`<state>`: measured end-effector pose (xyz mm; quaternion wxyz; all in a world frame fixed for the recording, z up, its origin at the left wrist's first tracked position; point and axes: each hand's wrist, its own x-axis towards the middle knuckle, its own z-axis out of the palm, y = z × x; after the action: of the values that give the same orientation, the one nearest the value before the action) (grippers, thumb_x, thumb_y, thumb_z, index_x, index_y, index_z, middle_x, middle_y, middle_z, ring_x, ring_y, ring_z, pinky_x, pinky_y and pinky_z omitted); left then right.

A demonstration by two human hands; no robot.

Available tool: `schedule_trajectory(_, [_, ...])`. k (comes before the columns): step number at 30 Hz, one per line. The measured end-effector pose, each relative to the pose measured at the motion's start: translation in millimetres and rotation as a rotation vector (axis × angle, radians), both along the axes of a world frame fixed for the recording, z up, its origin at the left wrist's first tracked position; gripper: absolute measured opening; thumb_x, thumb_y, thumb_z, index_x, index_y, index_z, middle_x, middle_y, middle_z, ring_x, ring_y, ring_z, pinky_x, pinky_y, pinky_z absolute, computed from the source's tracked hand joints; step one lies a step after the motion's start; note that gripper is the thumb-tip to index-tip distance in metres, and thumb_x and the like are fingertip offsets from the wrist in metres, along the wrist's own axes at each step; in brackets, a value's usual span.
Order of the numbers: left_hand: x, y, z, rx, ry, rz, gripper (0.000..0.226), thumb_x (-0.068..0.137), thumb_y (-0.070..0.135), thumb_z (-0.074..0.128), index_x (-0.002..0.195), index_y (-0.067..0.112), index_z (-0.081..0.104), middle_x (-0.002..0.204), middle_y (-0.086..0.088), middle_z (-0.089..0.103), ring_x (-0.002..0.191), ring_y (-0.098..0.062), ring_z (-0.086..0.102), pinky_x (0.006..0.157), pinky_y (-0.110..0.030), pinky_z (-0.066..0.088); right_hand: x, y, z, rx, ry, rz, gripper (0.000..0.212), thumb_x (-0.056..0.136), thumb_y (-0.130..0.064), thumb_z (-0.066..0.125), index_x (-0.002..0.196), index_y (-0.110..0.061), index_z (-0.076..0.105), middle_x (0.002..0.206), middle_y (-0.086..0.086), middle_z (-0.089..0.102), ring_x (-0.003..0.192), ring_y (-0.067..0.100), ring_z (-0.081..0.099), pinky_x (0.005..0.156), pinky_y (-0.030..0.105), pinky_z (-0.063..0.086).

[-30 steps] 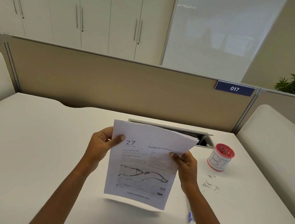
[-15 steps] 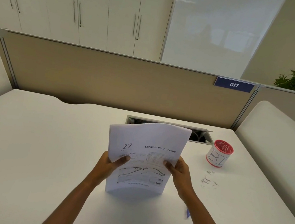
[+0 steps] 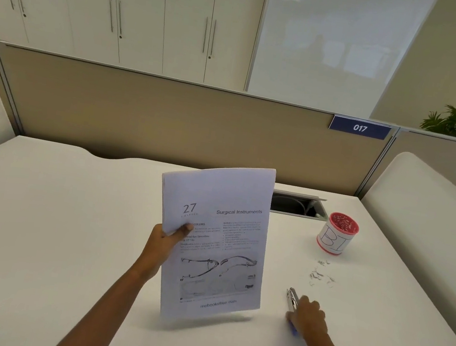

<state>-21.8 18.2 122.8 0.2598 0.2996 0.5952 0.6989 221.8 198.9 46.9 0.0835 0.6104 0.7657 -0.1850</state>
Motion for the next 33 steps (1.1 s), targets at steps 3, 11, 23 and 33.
schedule_trajectory(3, [-3.3, 1.8, 0.5, 0.003, -0.047, -0.05, 0.08, 0.029, 0.073, 0.076, 0.092, 0.025, 0.066, 0.085, 0.01, 0.074, 0.08, -0.008, 0.069, 0.066, -0.023, 0.057, 5.8, 5.4, 4.9, -0.191, 0.176, -0.082, 0.026, 0.079, -0.013, 0.056, 0.097, -0.002, 0.042, 0.085, 0.012, 0.059, 0.073, 0.026, 0.058, 0.056, 0.025, 0.045])
schedule_trajectory(11, [-4.0, 3.1, 1.0, -0.066, -0.105, -0.027, 0.029, 0.078, 0.034, 0.068, 0.1, 0.015, 0.063, 0.093, -0.001, 0.07, 0.088, -0.025, 0.066, 0.068, -0.03, 0.057, -5.0, -6.5, 45.5, -1.003, 1.28, -0.596, 0.019, 0.07, -0.017, 0.068, 0.086, -0.007, 0.064, 0.052, 0.004, 0.047, 0.035, 0.01, 0.043, 0.037, 0.018, 0.041])
schedule_trajectory(23, [-3.4, 0.9, -1.0, -0.152, -0.118, -0.076, 0.023, 0.085, 0.025, 0.061, 0.102, 0.011, 0.064, 0.093, -0.004, 0.073, 0.081, -0.022, 0.07, 0.065, -0.03, 0.058, -51.9, -18.5, 106.6, -1.215, 1.754, -0.399, 0.033, 0.097, -0.027, 0.031, 0.11, -0.005, 0.052, 0.096, 0.021, 0.072, 0.085, 0.033, 0.071, 0.067, 0.041, 0.059])
schedule_trajectory(33, [-2.7, 4.5, 4.8, -0.112, -0.135, -0.073, 0.039, 0.071, 0.036, 0.065, 0.101, 0.011, 0.065, 0.096, -0.009, 0.072, 0.085, -0.027, 0.07, 0.072, -0.038, 0.058, -71.9, -35.8, 132.9, -1.103, 1.855, -0.282, 0.024, 0.076, -0.005, 0.063, 0.098, 0.001, 0.057, 0.081, 0.019, 0.074, 0.073, 0.029, 0.073, 0.061, 0.038, 0.061])
